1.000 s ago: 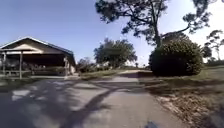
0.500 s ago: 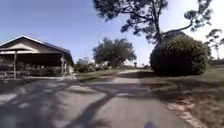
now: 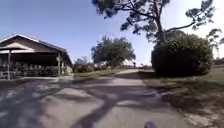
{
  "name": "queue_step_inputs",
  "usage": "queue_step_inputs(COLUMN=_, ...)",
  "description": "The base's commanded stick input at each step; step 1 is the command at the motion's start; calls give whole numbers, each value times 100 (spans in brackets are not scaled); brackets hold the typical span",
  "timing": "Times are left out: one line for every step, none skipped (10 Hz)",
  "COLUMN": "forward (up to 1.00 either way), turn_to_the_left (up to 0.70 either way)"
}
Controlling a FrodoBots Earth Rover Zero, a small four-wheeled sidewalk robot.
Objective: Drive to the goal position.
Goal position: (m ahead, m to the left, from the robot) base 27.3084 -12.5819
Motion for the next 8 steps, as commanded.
queue_step_inputs(forward=100, turn_to_the_left=0)
queue_step_inputs(forward=100, turn_to_the_left=0)
queue_step_inputs(forward=100, turn_to_the_left=0)
queue_step_inputs(forward=100, turn_to_the_left=0)
queue_step_inputs(forward=100, turn_to_the_left=0)
queue_step_inputs(forward=100, turn_to_the_left=0)
queue_step_inputs(forward=100, turn_to_the_left=0)
queue_step_inputs(forward=100, turn_to_the_left=0)
